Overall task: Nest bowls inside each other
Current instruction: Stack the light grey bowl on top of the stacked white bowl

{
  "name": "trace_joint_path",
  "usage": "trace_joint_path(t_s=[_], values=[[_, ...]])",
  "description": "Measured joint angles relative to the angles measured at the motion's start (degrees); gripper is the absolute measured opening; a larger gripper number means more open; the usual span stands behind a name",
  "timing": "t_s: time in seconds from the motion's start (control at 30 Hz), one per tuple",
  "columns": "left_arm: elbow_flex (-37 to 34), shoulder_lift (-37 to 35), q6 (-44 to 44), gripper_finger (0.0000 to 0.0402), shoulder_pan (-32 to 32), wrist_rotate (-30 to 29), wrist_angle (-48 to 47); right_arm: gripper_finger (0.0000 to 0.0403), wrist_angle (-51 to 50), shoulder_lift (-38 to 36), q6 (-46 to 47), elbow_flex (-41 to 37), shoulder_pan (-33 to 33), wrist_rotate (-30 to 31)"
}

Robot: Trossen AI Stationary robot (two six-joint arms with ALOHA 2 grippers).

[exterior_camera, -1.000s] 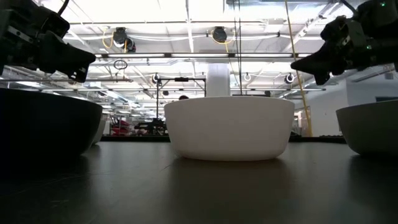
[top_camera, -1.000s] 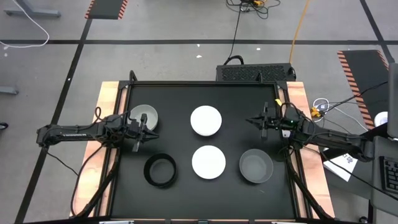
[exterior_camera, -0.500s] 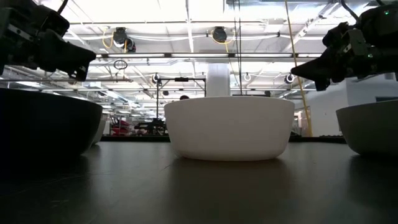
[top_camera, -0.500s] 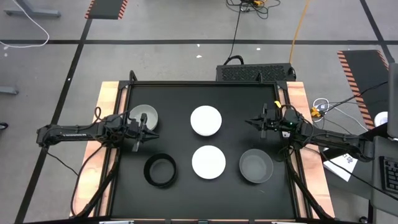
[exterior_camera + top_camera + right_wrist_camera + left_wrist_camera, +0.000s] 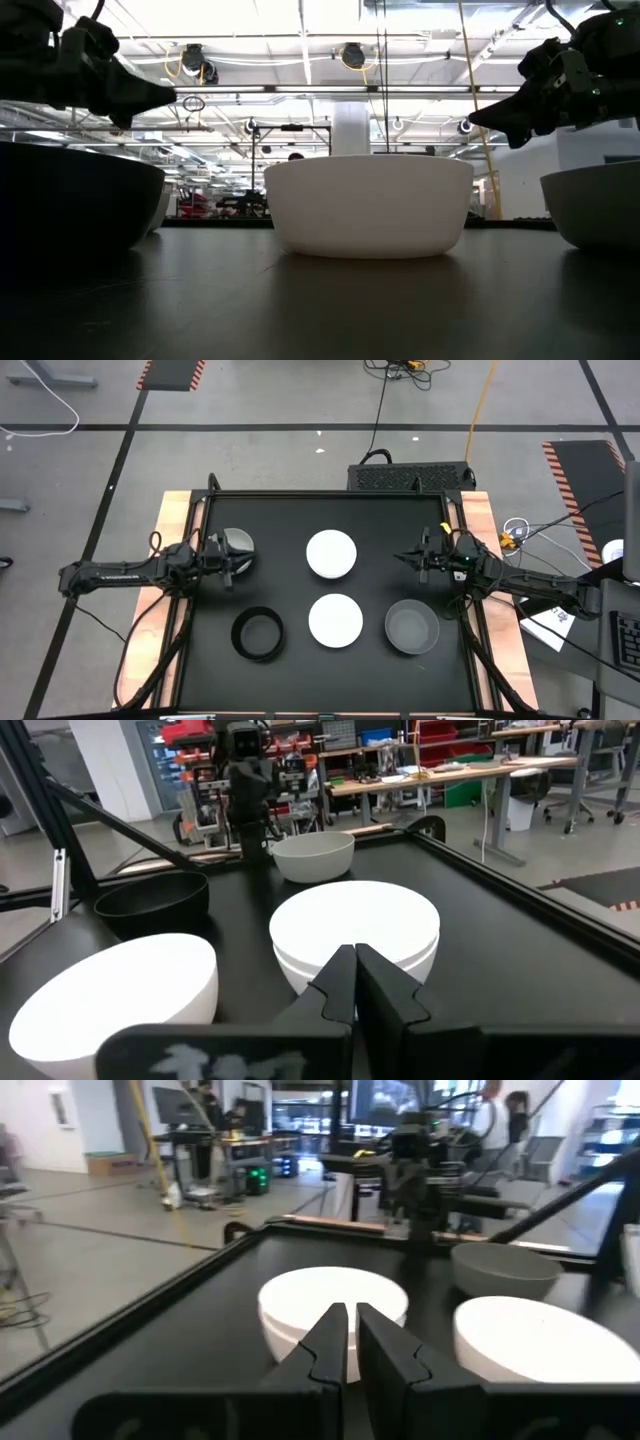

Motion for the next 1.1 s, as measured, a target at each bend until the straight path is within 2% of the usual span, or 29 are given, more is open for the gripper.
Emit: trace_joint_path(t_s=[0.23, 0.57, 0.67, 0.9, 1.1], values=[[0.00, 0.00, 1.67, 0.0026, 4.39, -0.32, -3.97, 0.0000, -1.27, 0.02, 0.15, -0.05, 0.00, -0.02], [0.00, 0.00, -3.89, 0.0026, 13.72, 0.18, -11.24, 0.0000, -1.25, 0.02, 0.17, -0.08, 0.00, -0.04], [0.00, 0.07, -5.14, 0.0026, 15.67, 2.12, -13.80, 0.0000, -1.26, 0.02, 0.19, -0.08, 0.00, -0.05], [0.02, 0.07, -8.00, 0.0026, 17.66, 7.62, -15.19, 0.0000, -1.73, 0.02, 0.20, -0.10, 0.00, -0.07], [1.28, 0.64, -9.28, 0.0026, 17.64, 8.25, -18.98, 0.0000, -3.19, 0.22, 0.22, -0.10, 0.00, -0.07]])
